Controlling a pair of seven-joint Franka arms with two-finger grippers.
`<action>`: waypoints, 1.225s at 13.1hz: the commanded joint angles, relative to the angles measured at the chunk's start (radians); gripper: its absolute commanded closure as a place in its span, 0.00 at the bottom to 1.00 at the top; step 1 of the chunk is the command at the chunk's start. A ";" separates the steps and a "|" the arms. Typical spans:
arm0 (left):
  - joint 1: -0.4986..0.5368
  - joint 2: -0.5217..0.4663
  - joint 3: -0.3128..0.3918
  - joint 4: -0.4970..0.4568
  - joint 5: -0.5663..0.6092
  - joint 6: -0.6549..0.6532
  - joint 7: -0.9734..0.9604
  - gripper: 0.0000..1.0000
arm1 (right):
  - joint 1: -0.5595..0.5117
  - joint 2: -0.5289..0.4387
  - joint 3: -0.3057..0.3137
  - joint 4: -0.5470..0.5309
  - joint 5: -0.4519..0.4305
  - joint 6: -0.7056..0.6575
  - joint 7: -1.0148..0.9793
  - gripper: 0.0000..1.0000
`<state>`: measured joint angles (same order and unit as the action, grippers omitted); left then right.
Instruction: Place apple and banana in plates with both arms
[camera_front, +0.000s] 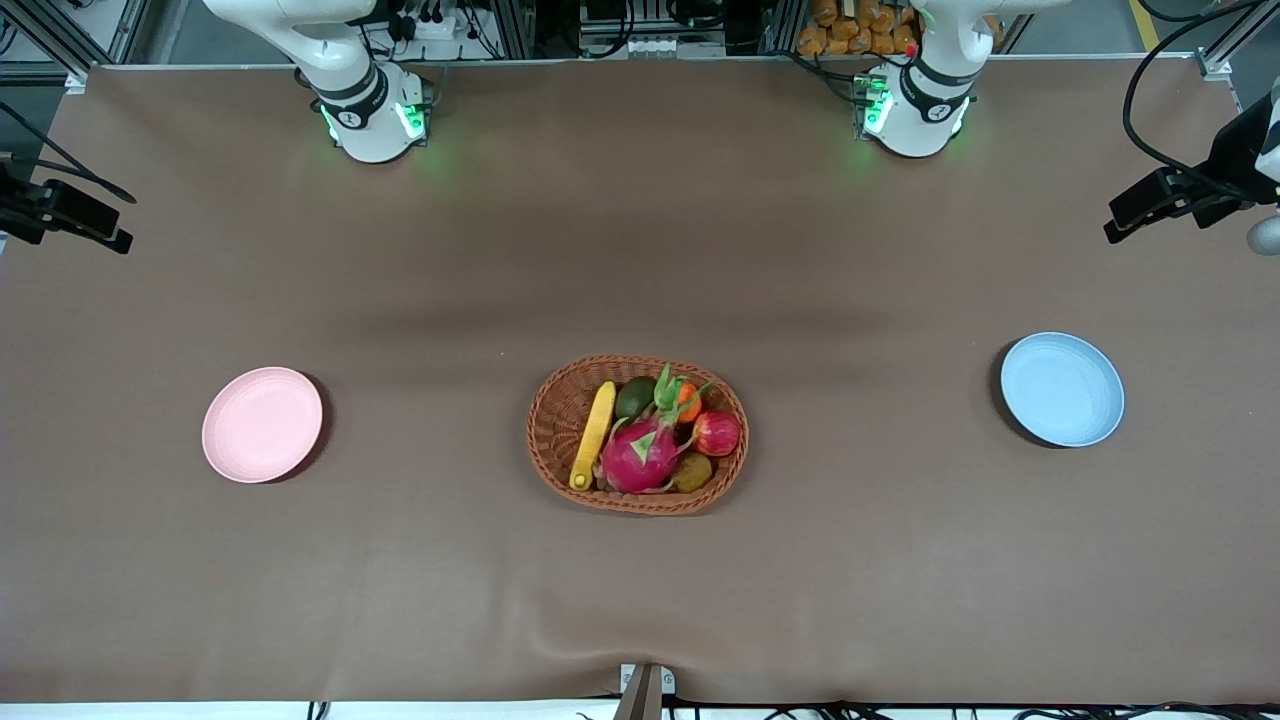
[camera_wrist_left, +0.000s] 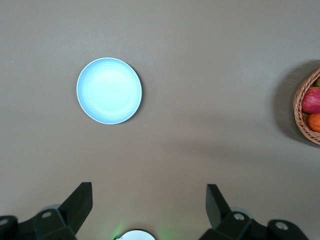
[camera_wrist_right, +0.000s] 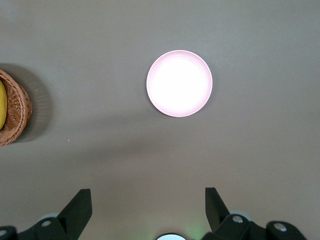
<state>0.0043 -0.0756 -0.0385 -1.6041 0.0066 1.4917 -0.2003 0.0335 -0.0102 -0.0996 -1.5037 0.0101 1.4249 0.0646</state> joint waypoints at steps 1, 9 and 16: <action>-0.001 0.011 -0.008 0.029 0.004 -0.025 -0.005 0.00 | -0.042 -0.019 0.052 -0.021 -0.002 -0.012 -0.006 0.00; -0.007 0.056 -0.009 0.036 0.032 -0.024 -0.016 0.00 | -0.037 0.064 0.153 -0.019 0.007 -0.001 -0.046 0.00; -0.055 0.146 -0.034 0.032 -0.017 0.047 -0.360 0.00 | 0.054 0.252 0.310 -0.023 0.005 0.244 0.130 0.00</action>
<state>-0.0247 0.0187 -0.0585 -1.5967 -0.0011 1.5186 -0.4406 0.0525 0.1927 0.1965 -1.5361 0.0155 1.6155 0.1319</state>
